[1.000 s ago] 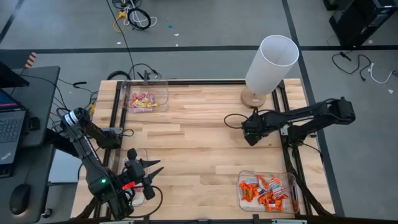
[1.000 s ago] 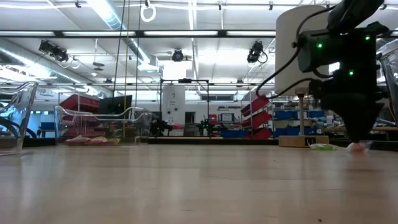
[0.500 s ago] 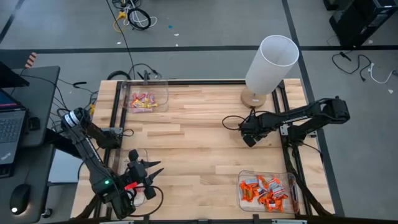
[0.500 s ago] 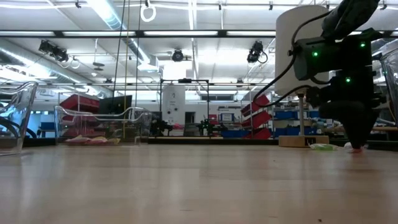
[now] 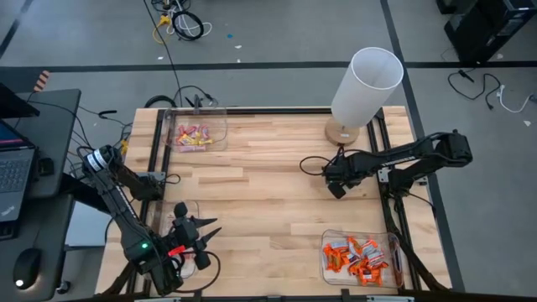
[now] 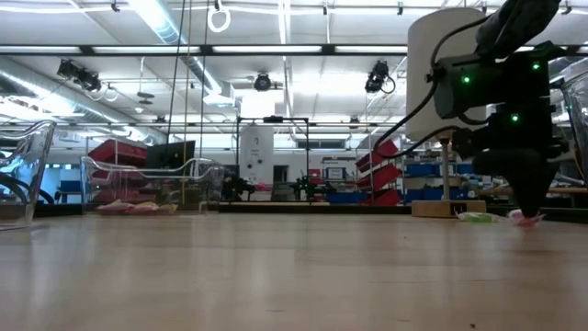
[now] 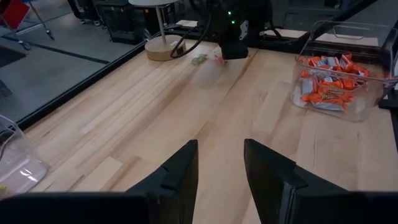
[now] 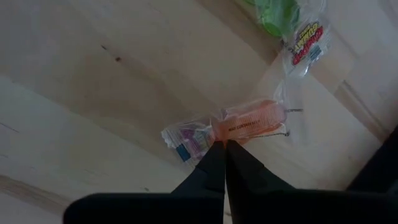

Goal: Sort candy
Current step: Put the orange gummy into the bottom left transparent bin

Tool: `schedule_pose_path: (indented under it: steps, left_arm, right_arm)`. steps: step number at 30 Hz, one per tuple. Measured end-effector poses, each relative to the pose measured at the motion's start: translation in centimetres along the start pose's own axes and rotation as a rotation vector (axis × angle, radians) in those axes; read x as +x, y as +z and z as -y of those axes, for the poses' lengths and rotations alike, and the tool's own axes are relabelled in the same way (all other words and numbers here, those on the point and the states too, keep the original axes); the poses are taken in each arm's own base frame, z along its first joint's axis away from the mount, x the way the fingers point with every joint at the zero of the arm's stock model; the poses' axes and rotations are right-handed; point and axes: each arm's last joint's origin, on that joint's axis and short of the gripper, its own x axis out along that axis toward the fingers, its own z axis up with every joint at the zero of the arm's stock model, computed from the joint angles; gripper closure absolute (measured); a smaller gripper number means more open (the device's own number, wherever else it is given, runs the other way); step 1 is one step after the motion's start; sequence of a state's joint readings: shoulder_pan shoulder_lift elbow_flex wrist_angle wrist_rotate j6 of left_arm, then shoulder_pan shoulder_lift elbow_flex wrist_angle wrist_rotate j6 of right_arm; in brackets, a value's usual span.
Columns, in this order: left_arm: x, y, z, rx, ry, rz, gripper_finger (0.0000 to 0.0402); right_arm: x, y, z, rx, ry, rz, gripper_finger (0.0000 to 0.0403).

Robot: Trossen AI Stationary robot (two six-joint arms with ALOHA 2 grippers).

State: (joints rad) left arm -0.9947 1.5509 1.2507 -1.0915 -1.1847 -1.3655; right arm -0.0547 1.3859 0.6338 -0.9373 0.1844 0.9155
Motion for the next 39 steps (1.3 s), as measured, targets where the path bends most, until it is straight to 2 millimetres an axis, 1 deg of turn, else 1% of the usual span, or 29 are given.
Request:
schedule_pose_path:
  steps: [4, 7, 10, 13, 16, 18, 21, 24, 26, 28, 31, 33, 36, 39]
  left_arm:
    - [0.0, 0.0, 0.1, -0.009, -0.004, 0.001, 0.027]
    - [0.0, 0.0, 0.2, -0.024, -0.01, 0.002, 0.027]
    - [0.0, 0.0, 0.2, -0.026, -0.01, 0.002, 0.027]
    - [0.0, 0.1, 0.2, -0.026, -0.01, 0.004, 0.027]
    - [0.0, 0.1, 0.2, -0.018, -0.007, 0.028, 0.027]
    - [0.1, 0.2, 0.3, -0.009, -0.006, 0.039, 0.027]
    - [0.2, 0.3, 0.4, -0.008, -0.006, 0.045, 0.027]
    - [0.2, 0.3, 0.4, -0.009, -0.007, 0.044, 0.027]
    - [0.2, 0.3, 0.5, -0.015, -0.01, 0.039, 0.027]
    - [0.2, 0.3, 0.5, -0.018, -0.012, 0.039, 0.027]
    - [0.2, 0.3, 0.5, -0.023, -0.014, 0.04, 0.027]
    - [0.2, 0.3, 0.5, -0.024, -0.014, 0.04, 0.027]
    - [0.2, 0.3, 0.5, -0.017, -0.014, 0.038, 0.027]
    - [0.1, 0.3, 0.5, 0.027, -0.013, 0.037, 0.027]
  right_arm:
    - [-0.8, -0.1, 0.1, -0.007, 0.028, 0.025, 0.0403]
    - [-2.1, -0.3, -0.2, -0.021, 0.073, 0.086, 0.0403]
    - [-3.9, -0.5, -0.6, -0.042, 0.144, 0.167, 0.0403]
    - [-6.0, -0.8, -1.4, -0.076, 0.264, 0.287, 0.0403]
    - [-7.9, -1.0, -2.7, -0.116, 0.447, 0.439, 0.0403]
    - [-9.0, -1.1, -3.4, -0.148, 0.539, 0.524, 0.0403]
    - [-9.7, -1.5, -3.8, -0.263, 0.578, 0.601, 0.0403]
    - [-9.4, -2.0, -3.9, -0.459, 0.509, 0.614, 0.0403]
    - [-8.8, -2.4, -3.7, -0.598, 0.434, 0.582, 0.0403]
    - [-8.1, -2.7, -3.5, -0.686, 0.352, 0.536, 0.0401]
    - [-7.1, -2.8, -3.6, -0.707, 0.269, 0.469, 0.0389]
    - [-6.5, -2.8, -3.9, -0.699, 0.256, 0.428, 0.0375]
    - [-5.6, -2.7, -4.6, -0.674, 0.231, 0.381, 0.0346]
    - [-4.3, -2.6, -5.4, -0.66, 0.179, 0.325, 0.0313]
